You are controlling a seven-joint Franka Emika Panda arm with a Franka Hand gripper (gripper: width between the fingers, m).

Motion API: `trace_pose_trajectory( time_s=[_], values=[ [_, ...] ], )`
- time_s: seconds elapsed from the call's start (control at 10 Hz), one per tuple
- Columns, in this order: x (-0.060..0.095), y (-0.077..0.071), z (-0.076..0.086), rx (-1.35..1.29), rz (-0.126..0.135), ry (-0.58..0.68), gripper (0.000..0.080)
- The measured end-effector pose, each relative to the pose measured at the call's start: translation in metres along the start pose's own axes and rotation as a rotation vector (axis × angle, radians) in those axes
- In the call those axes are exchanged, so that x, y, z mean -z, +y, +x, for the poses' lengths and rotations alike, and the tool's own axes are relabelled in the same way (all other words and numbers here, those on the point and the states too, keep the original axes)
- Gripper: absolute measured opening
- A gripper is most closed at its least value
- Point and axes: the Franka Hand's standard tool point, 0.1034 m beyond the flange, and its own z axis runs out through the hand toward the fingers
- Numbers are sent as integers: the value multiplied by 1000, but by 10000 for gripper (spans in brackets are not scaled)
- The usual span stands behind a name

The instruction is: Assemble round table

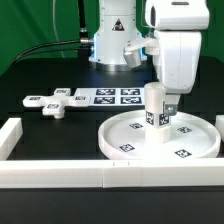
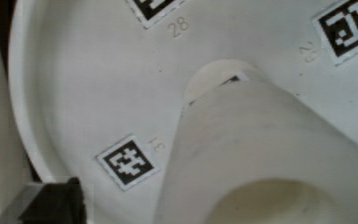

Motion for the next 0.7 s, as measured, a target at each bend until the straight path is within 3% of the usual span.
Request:
trace_pose_trajectory(
  time_s=[0.6,0.7],
  values=[
    [-1,0,-6,-11,3,-2,649],
    [-1,0,-6,-11,4,-2,522]
  ],
)
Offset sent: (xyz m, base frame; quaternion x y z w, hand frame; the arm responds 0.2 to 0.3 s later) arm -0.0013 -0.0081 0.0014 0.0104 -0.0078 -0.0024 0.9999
